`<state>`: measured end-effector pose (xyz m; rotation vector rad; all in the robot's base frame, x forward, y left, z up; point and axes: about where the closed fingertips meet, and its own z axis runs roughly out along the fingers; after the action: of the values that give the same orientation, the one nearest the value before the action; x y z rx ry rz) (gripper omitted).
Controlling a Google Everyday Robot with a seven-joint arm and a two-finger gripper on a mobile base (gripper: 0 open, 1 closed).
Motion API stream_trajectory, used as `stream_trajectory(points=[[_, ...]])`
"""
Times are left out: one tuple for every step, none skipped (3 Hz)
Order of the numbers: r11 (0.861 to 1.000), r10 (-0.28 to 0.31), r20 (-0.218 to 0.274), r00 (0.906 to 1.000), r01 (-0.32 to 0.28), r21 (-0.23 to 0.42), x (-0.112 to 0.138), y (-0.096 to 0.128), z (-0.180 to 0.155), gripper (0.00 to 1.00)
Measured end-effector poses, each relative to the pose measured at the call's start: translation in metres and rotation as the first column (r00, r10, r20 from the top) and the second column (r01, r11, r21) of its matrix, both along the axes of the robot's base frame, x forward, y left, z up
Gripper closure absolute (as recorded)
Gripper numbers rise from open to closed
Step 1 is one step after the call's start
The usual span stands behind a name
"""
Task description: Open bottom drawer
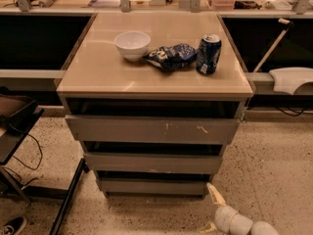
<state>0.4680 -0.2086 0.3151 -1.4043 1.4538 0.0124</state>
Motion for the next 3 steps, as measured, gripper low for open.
stream_trajectory(points=[[0.99, 0.069, -0.073, 0.995, -0.077, -0.115, -0.009, 0.014, -0.018, 0.0], [0.914, 0.184, -0.133, 0.9739, -0.219, -0.342, -0.031, 0.026, -0.031, 0.0], [0.859, 0.234, -0.138, 0.9623, -0.271, -0.434, -0.037, 0.023, -0.025, 0.0]])
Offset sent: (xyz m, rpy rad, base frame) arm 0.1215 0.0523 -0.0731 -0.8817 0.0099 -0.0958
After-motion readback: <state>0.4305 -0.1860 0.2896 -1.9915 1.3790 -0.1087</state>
